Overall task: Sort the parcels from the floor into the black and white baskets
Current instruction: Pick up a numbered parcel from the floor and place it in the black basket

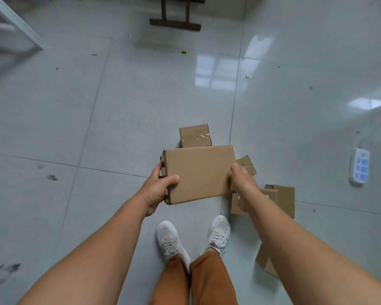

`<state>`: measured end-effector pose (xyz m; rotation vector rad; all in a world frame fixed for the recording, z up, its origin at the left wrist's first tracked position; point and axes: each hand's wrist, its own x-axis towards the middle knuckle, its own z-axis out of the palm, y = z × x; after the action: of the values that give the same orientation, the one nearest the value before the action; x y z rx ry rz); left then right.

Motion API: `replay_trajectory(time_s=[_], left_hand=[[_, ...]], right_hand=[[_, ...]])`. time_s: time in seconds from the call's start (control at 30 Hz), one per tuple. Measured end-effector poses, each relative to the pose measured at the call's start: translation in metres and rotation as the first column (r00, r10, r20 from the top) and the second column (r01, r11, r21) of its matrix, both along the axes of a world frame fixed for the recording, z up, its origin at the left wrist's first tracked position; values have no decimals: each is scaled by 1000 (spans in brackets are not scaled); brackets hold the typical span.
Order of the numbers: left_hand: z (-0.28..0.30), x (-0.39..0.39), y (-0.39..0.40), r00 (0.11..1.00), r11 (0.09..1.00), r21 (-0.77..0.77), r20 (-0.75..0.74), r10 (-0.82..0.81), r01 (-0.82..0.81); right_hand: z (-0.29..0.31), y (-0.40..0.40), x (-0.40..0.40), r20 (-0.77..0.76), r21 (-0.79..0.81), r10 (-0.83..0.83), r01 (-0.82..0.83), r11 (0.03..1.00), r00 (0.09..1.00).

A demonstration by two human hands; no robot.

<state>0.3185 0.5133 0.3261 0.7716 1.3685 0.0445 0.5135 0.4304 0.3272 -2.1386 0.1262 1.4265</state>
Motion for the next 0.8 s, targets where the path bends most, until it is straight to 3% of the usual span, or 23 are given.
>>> replay_trajectory(time_s=[0.13,0.47,0.8], left_hand=[[45,-6,9,1000,997,78,-6,-27,27],[155,-39,36,978,966,166,-34,206,-198],[228,-82,18,878,843,246,162,450,-478]], right_hand=[[51,4,-5,29,48,-34,32,998,999],[155,22,-41,44,162,-71,63,985,997],[238,33,-69,-59,357,-36,54,932,998]])
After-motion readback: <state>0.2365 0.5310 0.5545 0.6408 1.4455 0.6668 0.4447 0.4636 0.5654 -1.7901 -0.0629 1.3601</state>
